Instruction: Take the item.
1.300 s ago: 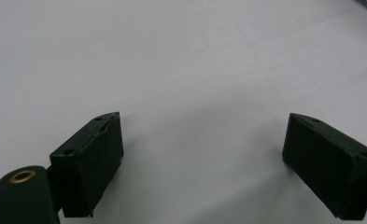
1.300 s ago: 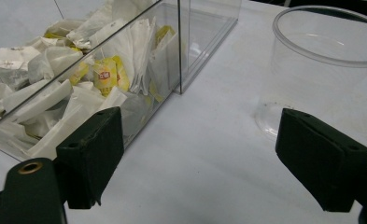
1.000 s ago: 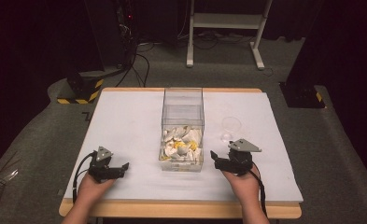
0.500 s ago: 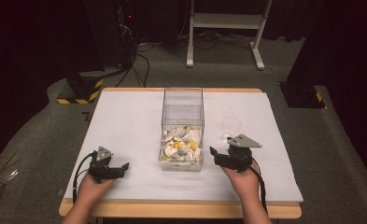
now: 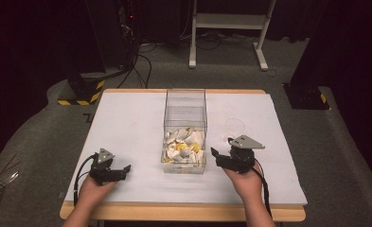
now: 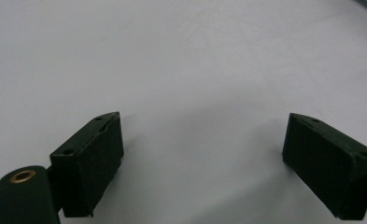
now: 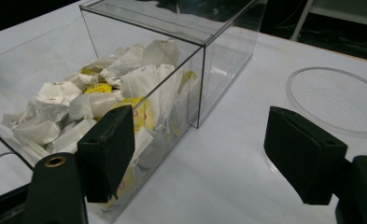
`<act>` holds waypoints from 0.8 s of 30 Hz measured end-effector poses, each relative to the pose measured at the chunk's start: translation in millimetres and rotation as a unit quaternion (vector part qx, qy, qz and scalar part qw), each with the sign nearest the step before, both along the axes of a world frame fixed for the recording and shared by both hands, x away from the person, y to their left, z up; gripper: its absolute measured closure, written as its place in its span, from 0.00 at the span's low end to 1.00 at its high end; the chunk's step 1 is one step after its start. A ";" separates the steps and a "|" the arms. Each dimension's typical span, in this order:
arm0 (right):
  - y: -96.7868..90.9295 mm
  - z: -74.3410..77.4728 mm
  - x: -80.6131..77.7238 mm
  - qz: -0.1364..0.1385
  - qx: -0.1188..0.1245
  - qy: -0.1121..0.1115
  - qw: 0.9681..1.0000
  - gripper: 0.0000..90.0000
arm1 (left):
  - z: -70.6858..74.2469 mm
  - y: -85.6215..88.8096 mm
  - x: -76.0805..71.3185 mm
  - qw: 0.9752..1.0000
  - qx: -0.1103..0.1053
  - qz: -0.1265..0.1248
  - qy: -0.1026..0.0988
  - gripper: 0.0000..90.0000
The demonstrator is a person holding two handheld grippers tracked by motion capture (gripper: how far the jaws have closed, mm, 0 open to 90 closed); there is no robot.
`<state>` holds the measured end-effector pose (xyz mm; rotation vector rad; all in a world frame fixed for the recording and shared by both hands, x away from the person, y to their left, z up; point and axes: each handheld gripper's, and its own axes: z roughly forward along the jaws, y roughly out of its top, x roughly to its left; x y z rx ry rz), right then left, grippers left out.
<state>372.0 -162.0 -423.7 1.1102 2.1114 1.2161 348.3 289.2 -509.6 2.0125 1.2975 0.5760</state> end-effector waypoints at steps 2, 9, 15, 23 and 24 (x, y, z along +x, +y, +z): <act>1.7 1.8 -0.7 0.003 0.000 -0.004 1.000 0.29 | 0.0 0.0 0.0 1.000 0.000 0.000 0.000 0.14; 8.9 10.5 -2.0 0.013 0.007 -0.008 1.000 0.30 | 0.0 0.0 0.0 1.000 0.000 0.000 0.000 0.14; 18.9 16.2 -1.4 0.026 0.012 -0.009 1.000 0.30 | 0.0 0.0 0.0 1.000 0.000 0.000 0.000 0.14; 32.8 20.8 -0.9 0.048 0.012 -0.010 0.999 0.32 | 0.0 0.0 0.0 1.000 0.000 0.000 0.000 0.14; 36.0 21.5 -0.7 0.053 0.013 -0.009 0.998 0.33 | 0.0 0.1 0.1 1.000 0.000 -0.001 0.000 0.14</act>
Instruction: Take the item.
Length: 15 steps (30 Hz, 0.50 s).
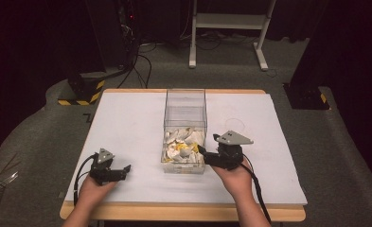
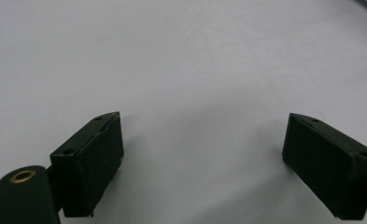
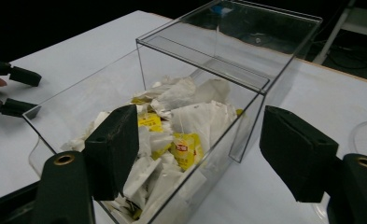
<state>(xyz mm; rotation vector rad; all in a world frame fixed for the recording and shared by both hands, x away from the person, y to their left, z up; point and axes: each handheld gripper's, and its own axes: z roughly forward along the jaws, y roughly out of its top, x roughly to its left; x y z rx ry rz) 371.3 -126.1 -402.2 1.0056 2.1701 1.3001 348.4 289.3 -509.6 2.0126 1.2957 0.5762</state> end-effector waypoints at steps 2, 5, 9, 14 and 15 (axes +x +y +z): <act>1.5 0.1 0.4 0.003 0.000 0.001 1.000 0.33 | 0.0 0.0 0.0 1.000 -0.001 0.000 0.000 0.14; 6.4 0.2 1.3 0.009 -0.001 0.005 1.000 0.35 | 0.1 0.0 -0.1 1.000 0.000 0.000 0.001 0.14; 14.2 -0.8 3.0 0.019 -0.002 0.013 1.000 0.37 | 0.0 0.0 -0.1 1.000 0.000 0.000 0.001 0.14; 22.4 -4.7 8.0 0.028 -0.005 0.026 0.999 0.39 | 0.0 0.0 -0.1 1.000 0.000 0.000 0.001 0.14; 23.7 -5.5 8.9 0.030 -0.006 0.026 0.999 0.39 | 0.1 0.0 -0.1 1.000 0.000 0.000 0.001 0.14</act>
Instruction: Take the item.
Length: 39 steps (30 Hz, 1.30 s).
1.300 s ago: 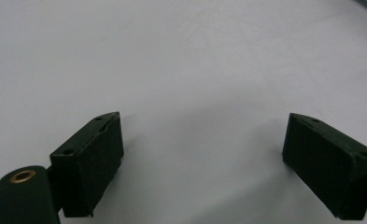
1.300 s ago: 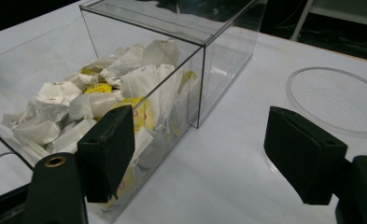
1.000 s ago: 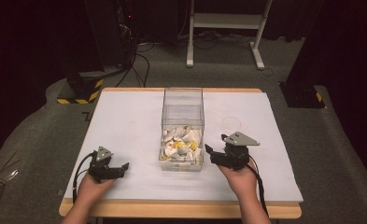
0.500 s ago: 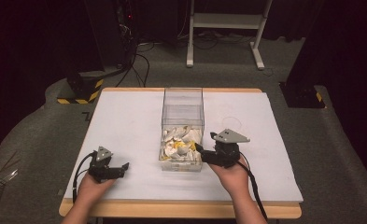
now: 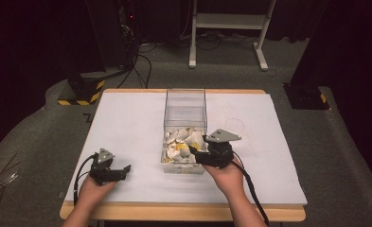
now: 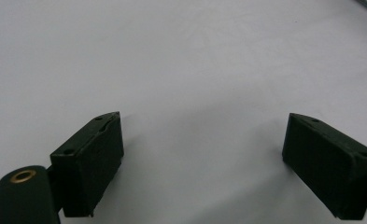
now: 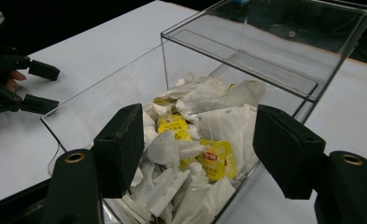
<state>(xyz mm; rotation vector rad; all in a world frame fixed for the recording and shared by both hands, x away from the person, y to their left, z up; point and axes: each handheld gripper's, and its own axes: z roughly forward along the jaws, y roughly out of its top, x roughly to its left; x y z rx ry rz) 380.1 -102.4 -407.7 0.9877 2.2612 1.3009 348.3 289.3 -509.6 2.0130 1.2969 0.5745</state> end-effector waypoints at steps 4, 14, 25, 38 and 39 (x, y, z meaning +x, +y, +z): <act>5.5 -3.3 2.9 0.005 -0.005 0.002 1.000 0.41 | 0.0 0.0 0.0 1.000 0.000 0.000 0.000 0.14; 21.4 -10.0 7.5 0.025 -0.032 0.006 0.999 0.49 | 0.0 0.0 0.1 1.000 0.000 0.000 0.000 0.14; 28.2 -17.0 18.3 0.024 -0.064 0.038 0.997 0.49 | 0.1 0.5 0.2 1.000 0.002 -0.003 0.000 0.14; 32.5 -18.7 25.1 0.026 -0.082 0.059 0.995 0.57 | 0.1 0.5 0.3 1.000 0.001 -0.002 0.001 0.14; 33.1 -18.6 25.3 0.026 -0.083 0.060 0.994 0.58 | 0.1 0.5 0.3 1.000 0.001 -0.002 0.001 0.14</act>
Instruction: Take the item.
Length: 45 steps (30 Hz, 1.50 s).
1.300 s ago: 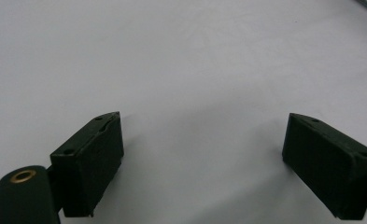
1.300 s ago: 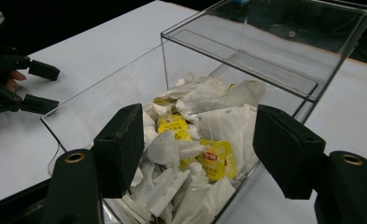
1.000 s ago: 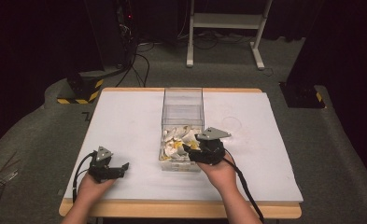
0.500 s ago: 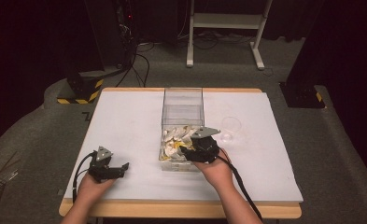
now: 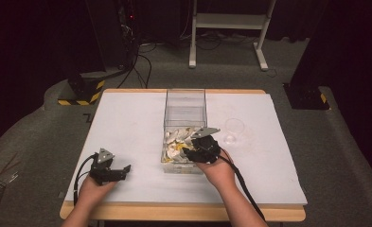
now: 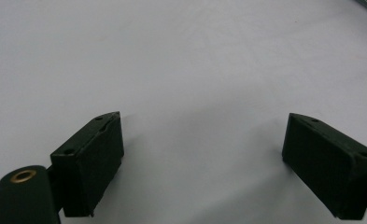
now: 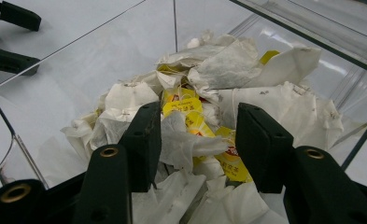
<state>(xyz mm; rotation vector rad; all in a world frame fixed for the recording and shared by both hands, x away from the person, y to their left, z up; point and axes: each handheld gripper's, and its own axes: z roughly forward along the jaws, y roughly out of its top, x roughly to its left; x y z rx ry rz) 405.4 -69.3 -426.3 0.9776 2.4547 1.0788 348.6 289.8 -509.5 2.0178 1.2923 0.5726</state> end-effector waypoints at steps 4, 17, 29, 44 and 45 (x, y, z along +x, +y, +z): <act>-0.2 0.1 2.2 -0.001 -0.004 0.009 1.000 0.62 | 0.0 0.0 0.0 1.000 0.000 0.000 0.000 0.14; -4.0 0.1 3.8 0.009 0.002 0.037 0.999 0.76 | -0.2 -0.3 -0.1 1.000 -0.001 0.001 -0.001 0.14; -2.1 1.0 -1.0 0.010 -0.006 0.029 0.999 0.95 | -0.2 -0.3 -0.1 1.000 -0.002 0.001 -0.001 0.14; -9.0 -0.1 -7.8 0.010 0.015 0.003 1.000 1.00 | -0.1 -0.2 0.0 1.000 -0.001 0.001 -0.001 0.14; -9.4 -0.1 -8.5 0.009 0.017 0.000 1.000 1.00 | -0.1 -0.2 0.0 1.000 -0.001 0.001 -0.001 0.14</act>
